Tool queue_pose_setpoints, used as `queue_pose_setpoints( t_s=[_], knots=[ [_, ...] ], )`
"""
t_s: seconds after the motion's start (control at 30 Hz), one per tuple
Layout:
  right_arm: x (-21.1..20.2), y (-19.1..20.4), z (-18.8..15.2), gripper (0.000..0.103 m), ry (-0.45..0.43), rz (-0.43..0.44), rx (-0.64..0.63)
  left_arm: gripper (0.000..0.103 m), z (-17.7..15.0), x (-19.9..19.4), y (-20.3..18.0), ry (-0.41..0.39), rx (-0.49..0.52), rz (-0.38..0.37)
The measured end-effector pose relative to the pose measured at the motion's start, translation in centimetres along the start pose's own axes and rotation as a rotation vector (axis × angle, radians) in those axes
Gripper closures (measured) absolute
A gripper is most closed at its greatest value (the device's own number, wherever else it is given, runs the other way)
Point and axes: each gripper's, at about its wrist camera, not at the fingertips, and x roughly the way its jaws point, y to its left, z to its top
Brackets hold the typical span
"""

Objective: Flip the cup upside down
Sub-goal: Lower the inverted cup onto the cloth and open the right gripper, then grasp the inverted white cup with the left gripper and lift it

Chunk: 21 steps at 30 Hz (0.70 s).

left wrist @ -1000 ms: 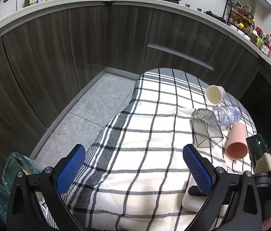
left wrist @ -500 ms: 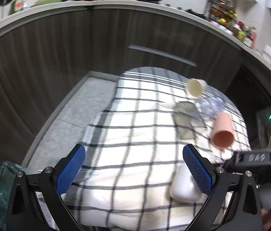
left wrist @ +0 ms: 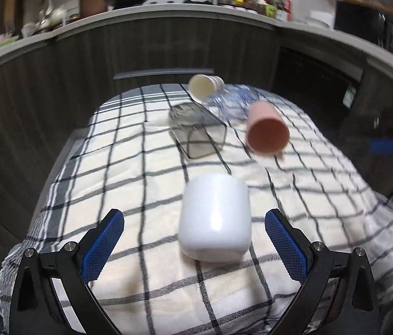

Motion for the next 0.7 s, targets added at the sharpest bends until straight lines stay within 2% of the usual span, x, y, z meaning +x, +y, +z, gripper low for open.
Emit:
queue_pose_setpoints(
  t_s=[0.1,0.43,0.6,0.67,0.7],
  knots=[
    [0.3,-0.1,0.0,0.018,-0.014,-0.018,-0.01,0.0,-0.4,0.8,-0.6,-0.004,0.019,0.013],
    [-0.1,-1.3,-1.4,0.018,-0.119,-0.092,-0.029,0.019,-1.6,2.9,-2.2,0.037,0.081,0.018],
    [0.0,-1.2,-1.8,0.018,-0.157,-0.113,-0.05,0.019,-1.9,2.9,-2.6,0.018,0.102,0.035],
    [0.4,-1.3,-1.9,0.018,-0.152,-0.118,-0.044,0.023,-1.9,3.0,-2.6,0.018,0.107,0.042],
    [0.5,-1.4,-1.9,0.018,-0.149,-0.118,-0.04,0.03,-1.9,3.1,-2.6,0.022,0.107,0.042]
  ],
)
